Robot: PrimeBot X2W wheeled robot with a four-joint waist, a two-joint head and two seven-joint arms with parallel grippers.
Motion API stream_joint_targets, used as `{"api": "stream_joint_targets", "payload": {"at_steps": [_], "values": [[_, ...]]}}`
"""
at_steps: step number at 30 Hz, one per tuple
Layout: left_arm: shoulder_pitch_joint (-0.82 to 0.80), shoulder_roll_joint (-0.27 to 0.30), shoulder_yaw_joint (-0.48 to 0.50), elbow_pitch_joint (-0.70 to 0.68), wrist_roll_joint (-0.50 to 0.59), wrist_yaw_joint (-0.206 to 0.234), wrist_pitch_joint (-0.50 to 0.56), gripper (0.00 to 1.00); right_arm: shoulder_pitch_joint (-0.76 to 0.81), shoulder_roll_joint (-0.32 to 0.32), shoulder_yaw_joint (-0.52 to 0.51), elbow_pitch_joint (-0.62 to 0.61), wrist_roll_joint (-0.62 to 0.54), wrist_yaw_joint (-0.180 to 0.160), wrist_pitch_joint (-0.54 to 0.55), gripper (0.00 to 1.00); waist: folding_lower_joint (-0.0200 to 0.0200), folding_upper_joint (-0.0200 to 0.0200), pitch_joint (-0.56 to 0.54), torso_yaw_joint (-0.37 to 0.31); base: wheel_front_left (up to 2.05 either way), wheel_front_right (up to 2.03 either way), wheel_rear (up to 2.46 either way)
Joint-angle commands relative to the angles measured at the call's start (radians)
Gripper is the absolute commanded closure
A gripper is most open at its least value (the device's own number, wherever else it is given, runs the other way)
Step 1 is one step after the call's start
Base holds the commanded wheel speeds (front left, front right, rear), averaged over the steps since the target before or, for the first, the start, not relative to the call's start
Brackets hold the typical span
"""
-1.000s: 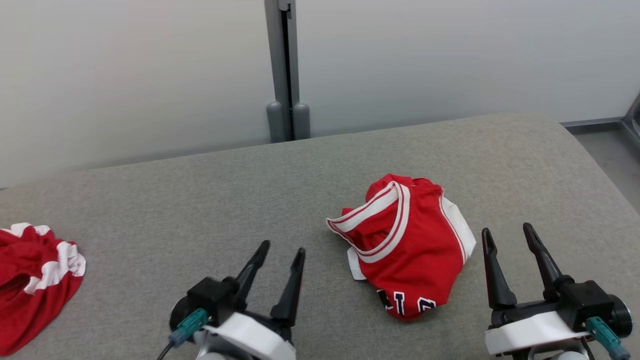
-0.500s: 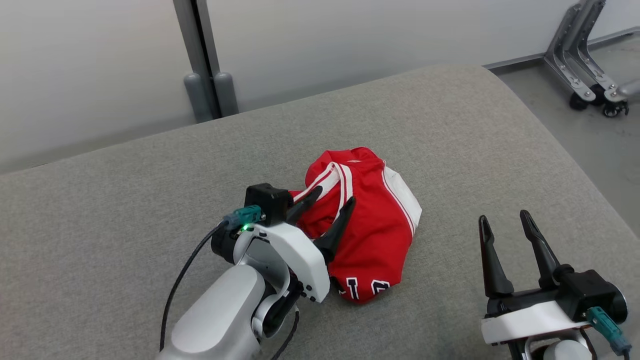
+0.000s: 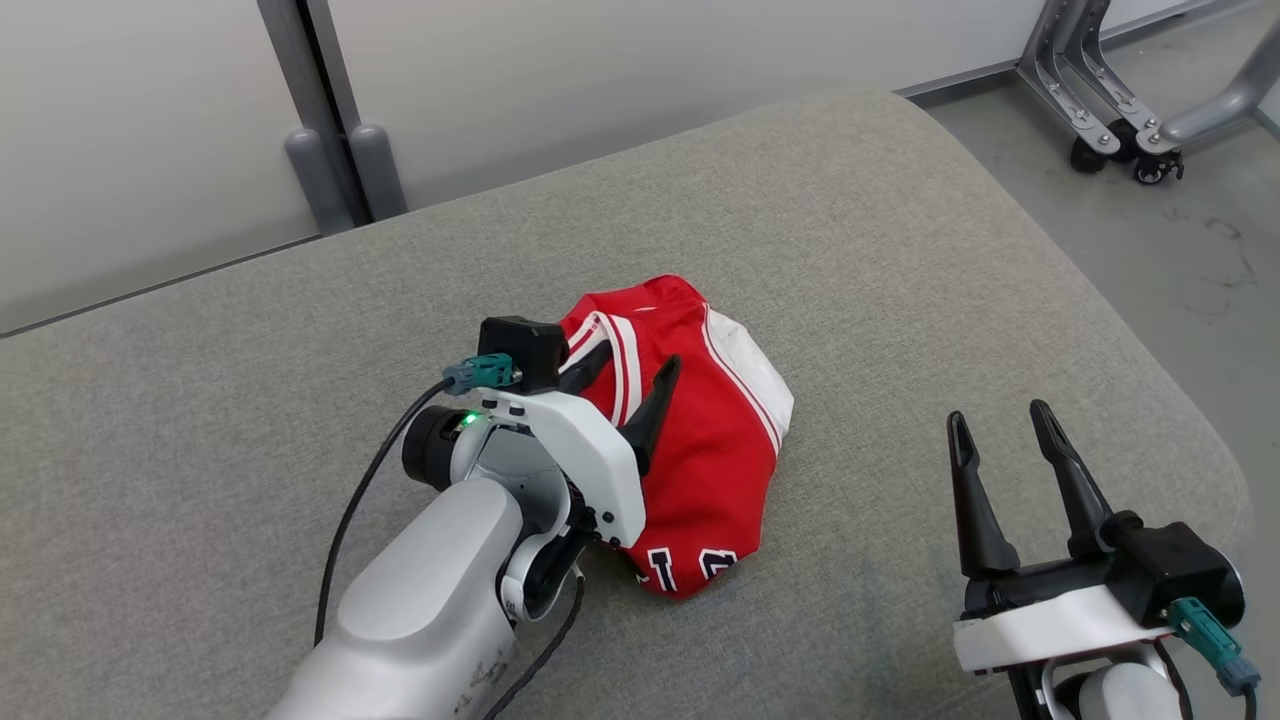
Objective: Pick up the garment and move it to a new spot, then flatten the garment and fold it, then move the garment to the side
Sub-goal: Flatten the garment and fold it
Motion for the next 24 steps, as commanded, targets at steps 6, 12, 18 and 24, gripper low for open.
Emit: {"api": "stream_joint_targets", "payload": {"at_steps": [6,12,18,24], "values": [[-0.065,0.004,-0.016,0.046,-0.087,-0.018,-0.021,0.29,-0.017,-0.001,0.013,0.005,0.018,0.000,-0.001,0.00,0.0000,0.0000,0.010,-0.023,0.00,0.00,0.00],[-0.137,0.004,-0.040,0.117,-0.093,-0.018,-0.102,1.00,-0.021,-0.002,0.024,0.011,0.032,0.000,-0.001,0.00,0.0000,0.0000,0.005,-0.065,0.00,0.00,0.00],[-0.267,0.004,-0.061,0.219,-0.043,-0.055,-0.206,1.00,-0.022,-0.002,0.018,0.011,0.034,0.000,-0.001,0.00,0.0000,0.0000,-0.007,-0.102,0.00,0.00,0.00],[-0.471,0.009,-0.066,0.220,-0.001,-0.136,-0.280,1.00,-0.022,-0.002,0.012,0.004,0.034,0.000,-0.001,0.00,0.0000,0.0000,-0.018,-0.102,0.00,0.00,0.00]]}}
